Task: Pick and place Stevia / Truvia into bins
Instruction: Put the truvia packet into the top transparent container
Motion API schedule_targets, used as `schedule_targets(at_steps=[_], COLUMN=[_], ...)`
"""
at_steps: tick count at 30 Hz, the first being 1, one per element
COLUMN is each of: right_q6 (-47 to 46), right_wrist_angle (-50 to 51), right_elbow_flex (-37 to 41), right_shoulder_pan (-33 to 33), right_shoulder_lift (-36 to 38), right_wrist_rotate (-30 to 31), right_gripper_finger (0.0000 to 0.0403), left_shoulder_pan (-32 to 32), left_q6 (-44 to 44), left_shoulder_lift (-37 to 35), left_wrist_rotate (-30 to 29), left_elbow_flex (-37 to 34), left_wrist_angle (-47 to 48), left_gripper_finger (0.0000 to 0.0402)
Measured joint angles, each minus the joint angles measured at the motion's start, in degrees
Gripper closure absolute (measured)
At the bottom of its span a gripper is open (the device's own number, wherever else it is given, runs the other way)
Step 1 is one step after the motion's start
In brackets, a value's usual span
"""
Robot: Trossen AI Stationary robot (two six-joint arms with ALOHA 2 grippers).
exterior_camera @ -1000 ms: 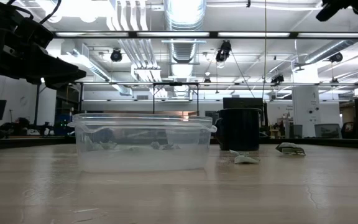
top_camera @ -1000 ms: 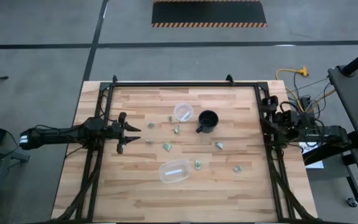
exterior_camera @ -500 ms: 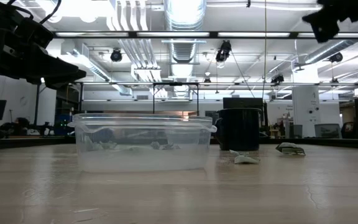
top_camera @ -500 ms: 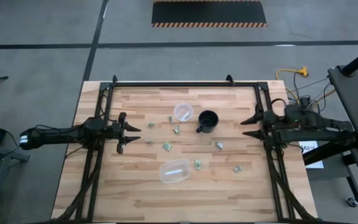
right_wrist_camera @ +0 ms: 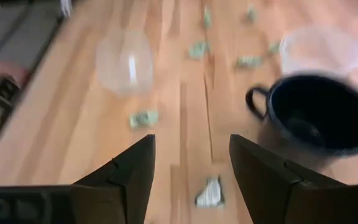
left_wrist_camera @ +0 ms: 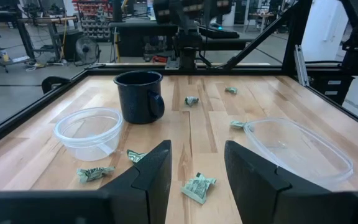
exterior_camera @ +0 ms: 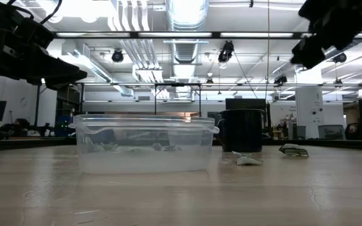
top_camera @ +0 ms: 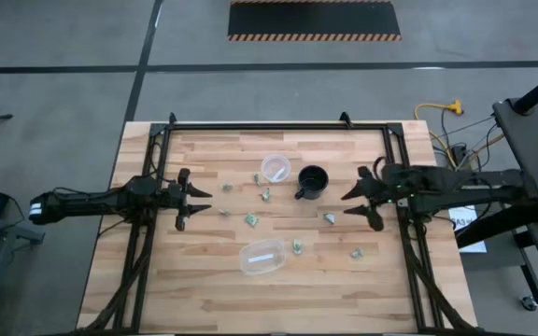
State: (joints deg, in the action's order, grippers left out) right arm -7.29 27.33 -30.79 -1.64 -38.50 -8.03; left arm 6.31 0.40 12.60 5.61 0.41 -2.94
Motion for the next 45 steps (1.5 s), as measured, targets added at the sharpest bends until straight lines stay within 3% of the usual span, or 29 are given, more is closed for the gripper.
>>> schedule_targets(at_steps=[22,45], right_q6=[2.8,7.5], right_wrist_angle=[0.1,-10.2], right_elbow_flex=[-0.7,-0.8], right_shoulder_pan=[0.0,-0.1], right_shoulder_lift=[-22.8,-42.9], right_wrist_rotate=[2.3,5.3], right_gripper_finger=[0.0207,0.0207], left_shoulder_pan=[0.0,0.0], left_q6=[0.0,0.0], left_shoulder_lift=[0.0,0.0], left_wrist_rotate=[0.0,0.0], left_elbow_flex=[0.0,0.0], left_wrist_angle=[0.0,0.0], left_gripper_finger=[0.0269,0.0269])
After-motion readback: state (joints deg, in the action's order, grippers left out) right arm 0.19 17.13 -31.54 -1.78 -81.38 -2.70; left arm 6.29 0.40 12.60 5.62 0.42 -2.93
